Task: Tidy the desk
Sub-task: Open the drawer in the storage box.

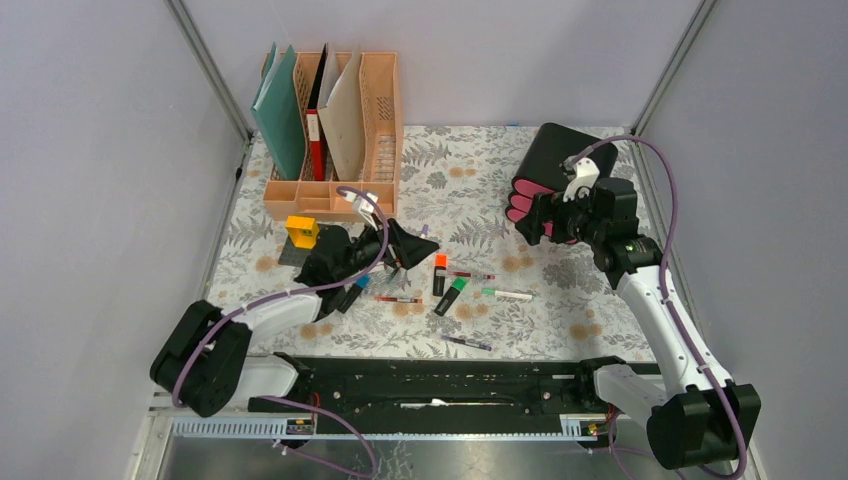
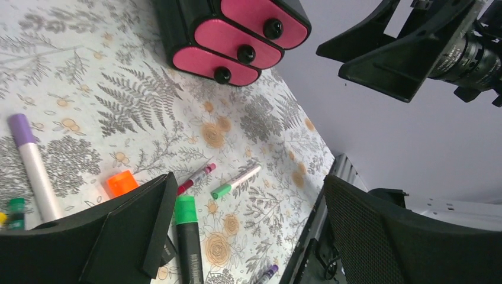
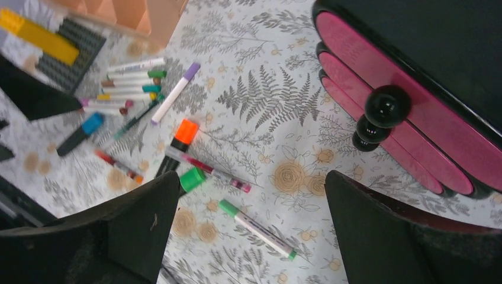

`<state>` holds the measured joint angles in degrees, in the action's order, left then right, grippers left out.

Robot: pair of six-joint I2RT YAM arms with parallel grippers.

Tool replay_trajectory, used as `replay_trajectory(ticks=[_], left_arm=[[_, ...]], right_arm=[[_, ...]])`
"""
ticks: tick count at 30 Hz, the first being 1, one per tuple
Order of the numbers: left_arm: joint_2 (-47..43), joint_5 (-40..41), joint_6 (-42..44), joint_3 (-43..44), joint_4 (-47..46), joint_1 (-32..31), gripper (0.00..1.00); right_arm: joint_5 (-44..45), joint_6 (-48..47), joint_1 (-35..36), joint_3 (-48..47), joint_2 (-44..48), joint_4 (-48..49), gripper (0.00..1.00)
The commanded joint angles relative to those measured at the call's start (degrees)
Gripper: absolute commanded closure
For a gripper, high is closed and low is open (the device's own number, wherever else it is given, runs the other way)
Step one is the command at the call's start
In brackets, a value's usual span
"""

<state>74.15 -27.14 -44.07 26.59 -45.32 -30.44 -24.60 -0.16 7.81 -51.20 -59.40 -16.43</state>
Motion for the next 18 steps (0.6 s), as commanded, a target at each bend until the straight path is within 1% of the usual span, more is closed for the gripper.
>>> replay_trajectory(ticks=[1,5,9,10,12,15,18], left_arm=[[-6.77,4.41,6.23,-0.68,3.61,-0.06,0.01],[-11.71,6.92,8.67,-2.32,6.69,-0.05,0.01],[-16.16,9.19,9.93,-3.72,8.58,-0.06,0.01],[-16.97,9.56,10.09,-4.01,9.01,-0.04,0.01],[-18.35,10.08,10.36,-4.41,9.7,-0.01,0.01],[-19.7,10.74,10.57,-4.85,10.83,-0.01,0.01],[-20.8,11.39,10.85,-5.34,11.83,0.02,0.01]], right_arm=[[8.68,13.52,-0.26,-0.01,0.21,5.92,0.0],[9.74,16.78,-0.26,-0.31,-1.49,4.95,0.0],[16.41,20.89,-0.26,-2.44,-5.66,0.99,0.0],[17.84,22.33,-0.26,-2.76,-7.1,-0.05,0.02],[17.93,24.21,-0.3,-2.94,-9.57,-0.21,0.11],[19.11,27.6,-0.3,-3.05,-12.76,0.67,0.18],[22.48,29.51,-0.26,-3.45,-14.66,2.49,0.24]])
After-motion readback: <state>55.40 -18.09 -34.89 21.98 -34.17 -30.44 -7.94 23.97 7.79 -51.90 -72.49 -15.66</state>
